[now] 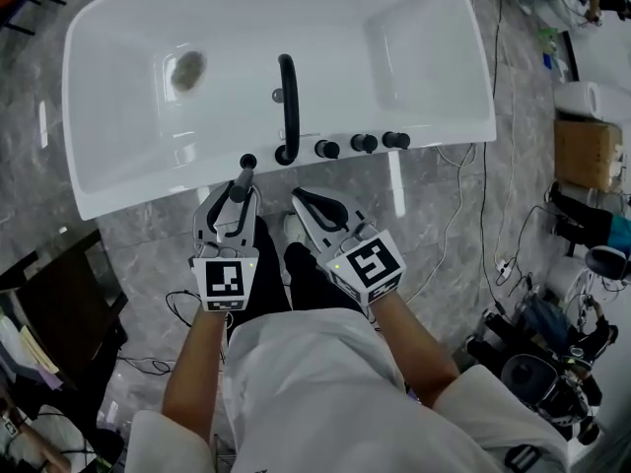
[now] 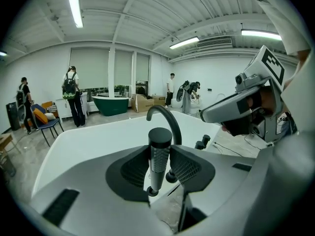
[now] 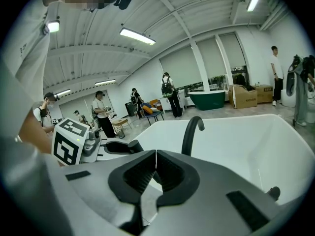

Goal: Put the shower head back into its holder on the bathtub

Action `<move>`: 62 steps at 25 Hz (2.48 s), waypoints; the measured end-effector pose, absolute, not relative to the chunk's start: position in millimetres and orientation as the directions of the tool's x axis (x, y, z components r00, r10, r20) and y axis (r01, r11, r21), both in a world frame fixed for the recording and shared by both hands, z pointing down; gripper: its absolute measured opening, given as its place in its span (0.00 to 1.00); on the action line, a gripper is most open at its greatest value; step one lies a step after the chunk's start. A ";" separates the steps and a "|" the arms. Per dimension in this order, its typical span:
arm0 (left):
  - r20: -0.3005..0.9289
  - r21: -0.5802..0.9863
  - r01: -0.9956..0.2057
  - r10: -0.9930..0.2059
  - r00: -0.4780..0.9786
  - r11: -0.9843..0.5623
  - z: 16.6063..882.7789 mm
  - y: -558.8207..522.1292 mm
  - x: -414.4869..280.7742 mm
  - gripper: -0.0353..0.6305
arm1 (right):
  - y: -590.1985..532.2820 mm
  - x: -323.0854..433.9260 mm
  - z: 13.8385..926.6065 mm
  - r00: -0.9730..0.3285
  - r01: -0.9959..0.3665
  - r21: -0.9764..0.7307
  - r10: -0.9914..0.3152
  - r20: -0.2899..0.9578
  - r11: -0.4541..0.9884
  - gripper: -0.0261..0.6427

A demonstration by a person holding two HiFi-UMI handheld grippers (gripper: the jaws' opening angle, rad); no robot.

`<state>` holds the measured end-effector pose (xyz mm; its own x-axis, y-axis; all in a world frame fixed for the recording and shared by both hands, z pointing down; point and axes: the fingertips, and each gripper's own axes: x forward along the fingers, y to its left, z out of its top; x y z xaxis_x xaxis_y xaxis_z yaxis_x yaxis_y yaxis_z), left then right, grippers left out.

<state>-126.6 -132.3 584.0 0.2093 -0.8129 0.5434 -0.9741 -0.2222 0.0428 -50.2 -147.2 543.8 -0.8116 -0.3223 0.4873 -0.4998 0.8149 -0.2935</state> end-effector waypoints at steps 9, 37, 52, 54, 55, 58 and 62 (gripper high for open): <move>0.587 0.043 -0.973 -0.782 0.207 -0.225 625.0 -138.3 -132.3 0.26 | -150.0 -56.2 571.8 -0.800 -0.510 -0.315 -0.307 0.516 0.801 0.07; 0.640 0.047 -0.972 -0.741 0.205 -0.229 671.2 -151.0 -129.2 0.26 | -156.4 -34.5 595.8 -0.769 -0.552 -0.320 -0.321 0.553 0.770 0.07; 0.684 0.062 -0.972 -0.700 0.205 -0.225 687.9 -151.3 -127.8 0.29 | -151.1 -20.3 585.8 -0.771 -0.554 -0.309 -0.336 0.541 0.773 0.07; 0.688 0.058 -0.972 -0.696 0.205 -0.229 688.4 -150.7 -124.9 0.34 | -150.4 -17.1 580.8 -0.775 -0.548 -0.302 -0.338 0.533 0.780 0.07; 0.691 0.055 -0.972 -0.694 0.202 -0.228 688.5 -150.4 -123.6 0.38 | -150.5 -15.4 578.0 -0.777 -0.546 -0.298 -0.340 0.529 0.783 0.07; 0.700 0.041 -0.979 -0.693 0.172 -0.201 684.8 -144.3 -123.3 0.40 | -148.7 -10.6 567.3 -0.783 -0.540 -0.291 -0.346 0.517 0.790 0.07; 0.678 0.016 -0.986 -0.724 0.131 -0.163 654.3 -133.5 -121.2 0.40 | -141.5 -5.7 543.3 -0.803 -0.518 -0.283 -0.346 0.485 0.807 0.07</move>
